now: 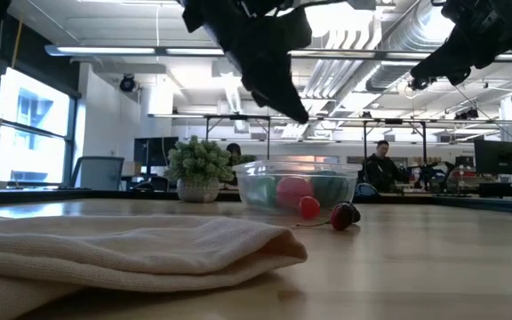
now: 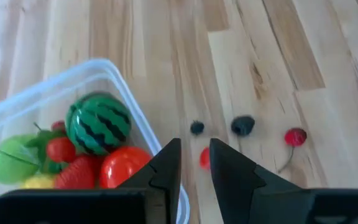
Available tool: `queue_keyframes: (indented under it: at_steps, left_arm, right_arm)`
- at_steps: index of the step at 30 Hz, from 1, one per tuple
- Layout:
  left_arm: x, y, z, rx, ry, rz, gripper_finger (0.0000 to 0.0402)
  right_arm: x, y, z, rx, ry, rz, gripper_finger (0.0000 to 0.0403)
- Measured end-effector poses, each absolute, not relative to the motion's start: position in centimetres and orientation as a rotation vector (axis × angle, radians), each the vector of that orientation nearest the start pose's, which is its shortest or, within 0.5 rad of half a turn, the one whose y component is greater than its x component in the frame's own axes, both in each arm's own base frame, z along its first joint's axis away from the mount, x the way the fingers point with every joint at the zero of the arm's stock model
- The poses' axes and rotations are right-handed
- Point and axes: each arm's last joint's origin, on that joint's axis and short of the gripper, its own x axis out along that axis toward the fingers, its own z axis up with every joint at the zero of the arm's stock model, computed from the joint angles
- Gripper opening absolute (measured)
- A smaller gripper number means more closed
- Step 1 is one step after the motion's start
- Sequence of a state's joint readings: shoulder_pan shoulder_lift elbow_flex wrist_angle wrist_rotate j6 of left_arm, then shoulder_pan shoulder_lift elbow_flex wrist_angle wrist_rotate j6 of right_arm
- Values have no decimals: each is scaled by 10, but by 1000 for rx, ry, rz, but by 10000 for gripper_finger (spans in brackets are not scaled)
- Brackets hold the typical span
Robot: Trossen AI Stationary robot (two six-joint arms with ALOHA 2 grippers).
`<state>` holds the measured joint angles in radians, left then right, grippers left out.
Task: Pick and placing Produce into tupperware
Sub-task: Put the red cherry into the transparent bin
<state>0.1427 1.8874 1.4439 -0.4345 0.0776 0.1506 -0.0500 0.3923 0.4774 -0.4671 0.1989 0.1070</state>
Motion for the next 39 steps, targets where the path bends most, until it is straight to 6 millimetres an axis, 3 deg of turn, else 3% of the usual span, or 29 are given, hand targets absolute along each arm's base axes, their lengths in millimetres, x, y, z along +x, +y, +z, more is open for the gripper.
queue_keyframes:
  at_steps: [12,19,30,39]
  left_arm:
    - [397,11,192,-36,933,-121,141]
    - [398,-13,174,59,889,-26,186]
    - [405,-13,128,25,977,82,240]
    - [408,-11,128,44,957,150,244]
  right_arm:
    - [104,-11,249,77,368,-266,0]
    - [104,-11,249,77,368,-266,0]
    - [104,-11,249,77,369,-266,0]
    - [104,-11,249,77,368,-266,0]
